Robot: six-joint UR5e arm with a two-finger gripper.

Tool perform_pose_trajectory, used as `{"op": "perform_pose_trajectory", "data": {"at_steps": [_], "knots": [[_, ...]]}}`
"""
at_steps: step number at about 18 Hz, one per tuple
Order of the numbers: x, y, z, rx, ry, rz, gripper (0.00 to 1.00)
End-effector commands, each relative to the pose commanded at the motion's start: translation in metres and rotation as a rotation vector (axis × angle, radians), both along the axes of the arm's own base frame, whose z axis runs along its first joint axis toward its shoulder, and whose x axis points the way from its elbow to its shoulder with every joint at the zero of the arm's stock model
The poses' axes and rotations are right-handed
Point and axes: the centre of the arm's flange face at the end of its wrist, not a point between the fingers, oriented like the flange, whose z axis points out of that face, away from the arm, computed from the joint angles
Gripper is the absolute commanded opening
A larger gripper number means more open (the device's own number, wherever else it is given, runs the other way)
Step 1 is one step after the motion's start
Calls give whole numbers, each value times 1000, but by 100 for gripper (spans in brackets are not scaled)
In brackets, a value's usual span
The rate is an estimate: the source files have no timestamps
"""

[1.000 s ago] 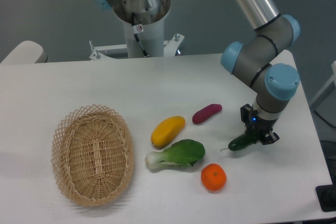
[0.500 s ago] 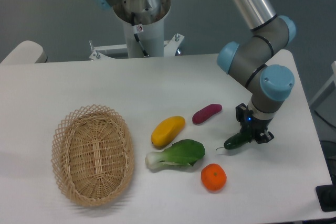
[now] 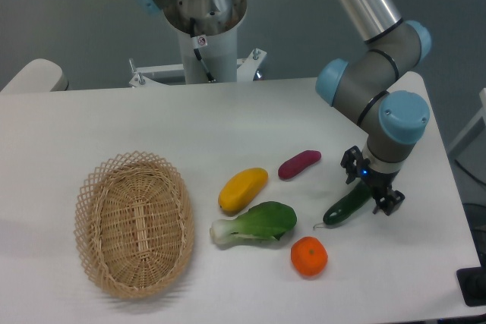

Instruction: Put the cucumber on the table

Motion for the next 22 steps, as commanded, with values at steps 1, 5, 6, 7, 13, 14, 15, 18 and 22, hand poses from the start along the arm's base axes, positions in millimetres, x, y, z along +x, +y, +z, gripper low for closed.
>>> {"op": "perform_pose_trajectory", "data": {"at_steps": [1,5,6,7,13,14,15,18,22], "knots": [[0,2,7,11,9,38,100],[20,46,58,70,75,79,100],[26,57,73,88,95,61,100],[31,65,86,102,113,48,100],[29,81,163,176,175,76,100],[27,78,170,166,169,75,100],[24,74,175,155,169,61,100],[19,59,189,131,179,-4,100],[2,27,194,83,180,-91,100]]}}
